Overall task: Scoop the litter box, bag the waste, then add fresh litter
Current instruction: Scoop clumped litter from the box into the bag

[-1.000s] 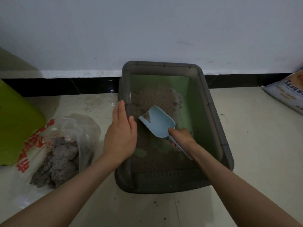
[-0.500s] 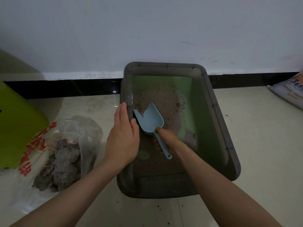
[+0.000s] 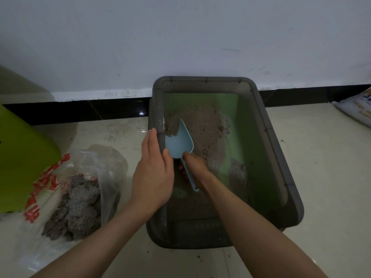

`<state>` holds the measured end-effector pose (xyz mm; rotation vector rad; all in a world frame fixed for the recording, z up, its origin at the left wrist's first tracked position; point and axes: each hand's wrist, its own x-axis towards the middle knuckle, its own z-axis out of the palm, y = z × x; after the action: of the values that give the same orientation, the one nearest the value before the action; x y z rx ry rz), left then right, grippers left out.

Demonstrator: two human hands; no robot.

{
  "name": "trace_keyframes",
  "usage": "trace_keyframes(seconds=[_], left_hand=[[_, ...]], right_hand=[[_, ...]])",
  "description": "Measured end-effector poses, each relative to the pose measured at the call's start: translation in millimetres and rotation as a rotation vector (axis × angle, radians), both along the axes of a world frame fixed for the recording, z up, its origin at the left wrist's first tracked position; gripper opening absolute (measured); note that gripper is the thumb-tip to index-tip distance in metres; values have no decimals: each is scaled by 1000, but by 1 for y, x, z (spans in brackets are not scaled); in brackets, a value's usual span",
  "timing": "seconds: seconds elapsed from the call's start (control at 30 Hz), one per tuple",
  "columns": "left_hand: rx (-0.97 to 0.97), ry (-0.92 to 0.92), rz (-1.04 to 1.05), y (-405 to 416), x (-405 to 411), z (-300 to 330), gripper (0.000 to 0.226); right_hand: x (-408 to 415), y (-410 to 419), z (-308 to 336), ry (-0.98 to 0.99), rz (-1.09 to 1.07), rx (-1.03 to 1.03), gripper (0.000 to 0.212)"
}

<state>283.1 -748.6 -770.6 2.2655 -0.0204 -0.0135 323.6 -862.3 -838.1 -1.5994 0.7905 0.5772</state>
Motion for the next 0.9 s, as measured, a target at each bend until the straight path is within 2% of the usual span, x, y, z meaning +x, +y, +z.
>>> trace_keyframes(seconds=[0.2, 0.33, 0.5, 0.63, 0.77, 0.83, 0.9], left_hand=[[19, -13, 12, -1, -1, 0, 54], [44, 0, 16, -1, -1, 3, 54], [38, 31, -1, 0, 0, 7, 53], [33, 153, -111, 17, 9, 6, 55], [-39, 222, -211, 52, 5, 26, 41], [30, 185, -161, 78, -8, 34, 41], [124, 53, -60, 112, -24, 36, 38]], right_hand=[[-13, -13, 4, -58, 37, -14, 23], [-24, -27, 20, -119, -24, -3, 20], [-41, -42, 69, -190, -36, -64, 21], [-58, -43, 112, -255, 8, -158, 24], [-77, -28, 148, -295, 92, -168, 24], [-85, -14, 161, -297, 142, -130, 23], [-91, 6, 169, -291, 208, -92, 24]])
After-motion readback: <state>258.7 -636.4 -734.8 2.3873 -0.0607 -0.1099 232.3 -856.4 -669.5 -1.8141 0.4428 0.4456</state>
